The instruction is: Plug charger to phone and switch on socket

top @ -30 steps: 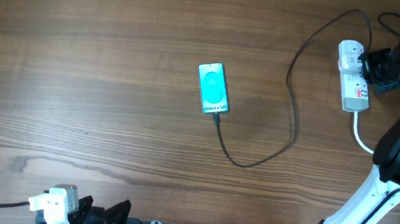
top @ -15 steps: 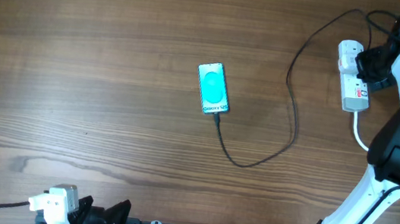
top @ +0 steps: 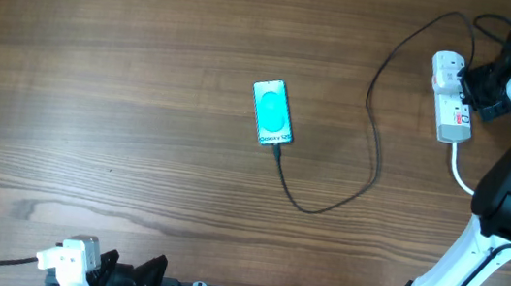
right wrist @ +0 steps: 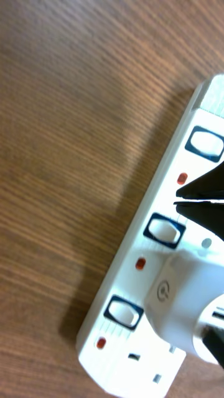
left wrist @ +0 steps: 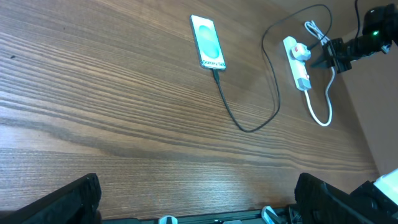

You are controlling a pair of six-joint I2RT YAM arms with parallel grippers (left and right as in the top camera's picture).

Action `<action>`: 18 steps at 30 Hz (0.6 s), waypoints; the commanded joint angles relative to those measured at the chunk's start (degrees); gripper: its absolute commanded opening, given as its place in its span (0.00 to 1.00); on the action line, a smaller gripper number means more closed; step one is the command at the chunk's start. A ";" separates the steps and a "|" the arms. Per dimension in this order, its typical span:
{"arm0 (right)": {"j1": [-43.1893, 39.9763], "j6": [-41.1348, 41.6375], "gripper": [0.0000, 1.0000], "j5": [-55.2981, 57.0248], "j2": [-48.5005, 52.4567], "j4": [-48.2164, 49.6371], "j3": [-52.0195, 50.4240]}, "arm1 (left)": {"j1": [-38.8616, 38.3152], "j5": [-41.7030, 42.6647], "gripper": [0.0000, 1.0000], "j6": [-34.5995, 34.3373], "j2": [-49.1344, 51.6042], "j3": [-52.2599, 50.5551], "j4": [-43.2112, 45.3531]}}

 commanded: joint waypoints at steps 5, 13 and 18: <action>-0.04 -0.59 0.05 -3.52 -1.53 3.13 -0.68 | 0.07 -0.55 1.00 -0.13 -0.24 -0.02 0.15; 1.95 -0.57 0.05 -3.30 5.22 3.69 -1.44 | 0.07 -0.55 1.00 -0.13 -0.24 -0.02 0.15; 1.60 -0.74 0.04 -0.57 2.99 1.09 -0.72 | 0.07 -0.55 1.00 -0.13 -0.24 -0.02 0.15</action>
